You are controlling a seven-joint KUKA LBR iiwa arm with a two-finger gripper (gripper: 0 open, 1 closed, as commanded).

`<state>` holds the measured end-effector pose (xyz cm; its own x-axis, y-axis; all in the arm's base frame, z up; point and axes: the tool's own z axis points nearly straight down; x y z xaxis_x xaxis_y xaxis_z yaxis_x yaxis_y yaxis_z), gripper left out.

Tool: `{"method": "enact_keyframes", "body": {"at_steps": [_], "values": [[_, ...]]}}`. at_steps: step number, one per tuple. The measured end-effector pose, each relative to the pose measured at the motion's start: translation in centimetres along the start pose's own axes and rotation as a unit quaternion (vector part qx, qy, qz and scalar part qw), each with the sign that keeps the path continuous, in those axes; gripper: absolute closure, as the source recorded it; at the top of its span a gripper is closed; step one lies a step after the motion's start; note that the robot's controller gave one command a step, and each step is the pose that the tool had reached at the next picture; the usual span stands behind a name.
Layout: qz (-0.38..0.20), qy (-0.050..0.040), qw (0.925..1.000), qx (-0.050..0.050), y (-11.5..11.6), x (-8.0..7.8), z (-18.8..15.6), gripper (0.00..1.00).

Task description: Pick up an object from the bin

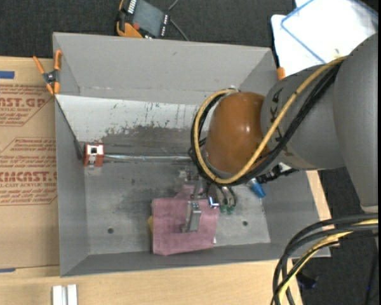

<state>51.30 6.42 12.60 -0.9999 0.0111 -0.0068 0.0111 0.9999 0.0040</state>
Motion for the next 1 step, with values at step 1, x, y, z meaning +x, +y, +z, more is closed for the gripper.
{"method": "enact_keyframes", "body": {"at_steps": [1], "values": [[-0.103,0.0009,0.9947,0.001,1.13,1.7,4.83,0.0]]}}
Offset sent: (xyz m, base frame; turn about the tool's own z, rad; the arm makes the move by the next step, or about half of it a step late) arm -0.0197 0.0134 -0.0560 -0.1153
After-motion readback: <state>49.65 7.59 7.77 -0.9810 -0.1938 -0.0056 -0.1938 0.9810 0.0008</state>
